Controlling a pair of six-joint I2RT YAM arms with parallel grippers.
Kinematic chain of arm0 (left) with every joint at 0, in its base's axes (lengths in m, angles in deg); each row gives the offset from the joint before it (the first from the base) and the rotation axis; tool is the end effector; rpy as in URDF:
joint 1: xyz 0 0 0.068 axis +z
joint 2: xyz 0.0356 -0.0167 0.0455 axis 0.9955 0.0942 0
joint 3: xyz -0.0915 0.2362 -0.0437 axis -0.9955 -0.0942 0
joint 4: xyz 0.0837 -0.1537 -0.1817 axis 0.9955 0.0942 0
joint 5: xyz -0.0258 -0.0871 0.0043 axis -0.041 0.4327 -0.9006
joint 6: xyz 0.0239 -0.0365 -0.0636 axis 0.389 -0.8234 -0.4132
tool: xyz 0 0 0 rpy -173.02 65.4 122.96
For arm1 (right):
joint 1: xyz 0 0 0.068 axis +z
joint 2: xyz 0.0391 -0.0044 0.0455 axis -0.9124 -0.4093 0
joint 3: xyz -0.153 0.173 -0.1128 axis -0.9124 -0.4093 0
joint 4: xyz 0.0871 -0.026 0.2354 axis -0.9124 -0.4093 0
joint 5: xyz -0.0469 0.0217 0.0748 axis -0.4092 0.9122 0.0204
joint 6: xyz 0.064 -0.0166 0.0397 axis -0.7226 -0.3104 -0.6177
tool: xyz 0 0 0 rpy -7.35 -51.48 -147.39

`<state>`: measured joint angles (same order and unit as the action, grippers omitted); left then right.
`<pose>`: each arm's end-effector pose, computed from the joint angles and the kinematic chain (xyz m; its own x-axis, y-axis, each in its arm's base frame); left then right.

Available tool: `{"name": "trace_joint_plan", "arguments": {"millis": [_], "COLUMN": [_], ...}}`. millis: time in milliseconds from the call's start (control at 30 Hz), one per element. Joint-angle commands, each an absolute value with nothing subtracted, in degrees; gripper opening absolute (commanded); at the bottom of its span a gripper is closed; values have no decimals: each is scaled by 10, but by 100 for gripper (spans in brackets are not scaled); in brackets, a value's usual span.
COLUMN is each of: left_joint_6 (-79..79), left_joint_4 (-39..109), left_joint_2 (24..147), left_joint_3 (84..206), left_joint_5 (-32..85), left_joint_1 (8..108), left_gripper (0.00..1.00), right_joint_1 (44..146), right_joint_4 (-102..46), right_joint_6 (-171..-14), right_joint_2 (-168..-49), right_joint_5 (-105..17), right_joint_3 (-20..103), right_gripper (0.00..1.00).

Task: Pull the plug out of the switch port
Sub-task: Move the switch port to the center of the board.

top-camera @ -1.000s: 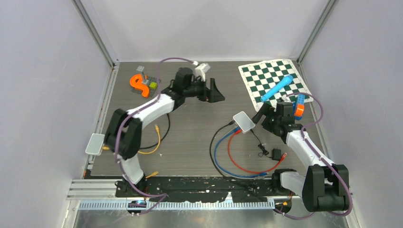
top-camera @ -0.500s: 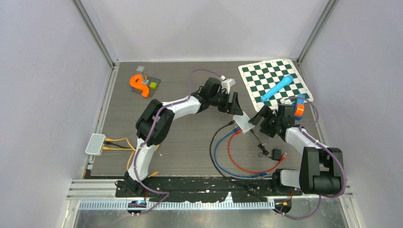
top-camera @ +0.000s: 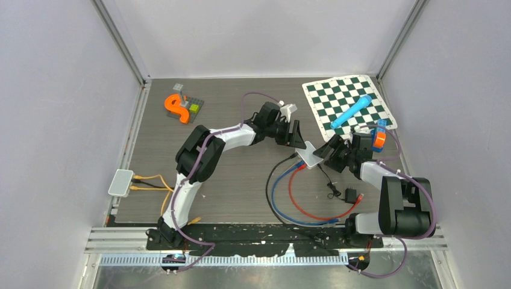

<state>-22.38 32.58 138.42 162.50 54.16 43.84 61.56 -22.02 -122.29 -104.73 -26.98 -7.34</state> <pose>0.3530 -0.3553 0.1362 -0.8554 0.1397 -0.4988 0.5037 0.4493 -0.7379 0.2581 0.0084 0.1171 -0.7041 0.5955 -0.3868 0.2400 0.7123 0.6596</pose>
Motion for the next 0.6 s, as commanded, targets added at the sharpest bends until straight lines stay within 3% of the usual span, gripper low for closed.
{"name": "trace_joint_plan", "arguments": {"millis": [0,433,533,567], "left_joint_6": [-218,-234,-224,-222], "left_joint_4": [315,276,285,289], "left_joint_2": [1409,1411,1399,1397], "left_joint_3": [1654,1614,1613,1615], "left_joint_5": [550,537,524,523], "left_joint_1": [438,438,440,440], "left_gripper": [63,54,76,77], "right_joint_1": [614,615,615,615], "right_joint_4": [-187,-192,-221,-226], "right_joint_6": [-1231,-1210,-1188,-1185], "right_joint_2": [-1066,-1089,-1090,-1085], "right_joint_5": [-251,-246,-252,-261], "right_joint_3": [-83,-70,-55,-54], "right_gripper": [75,68,68,68]}}
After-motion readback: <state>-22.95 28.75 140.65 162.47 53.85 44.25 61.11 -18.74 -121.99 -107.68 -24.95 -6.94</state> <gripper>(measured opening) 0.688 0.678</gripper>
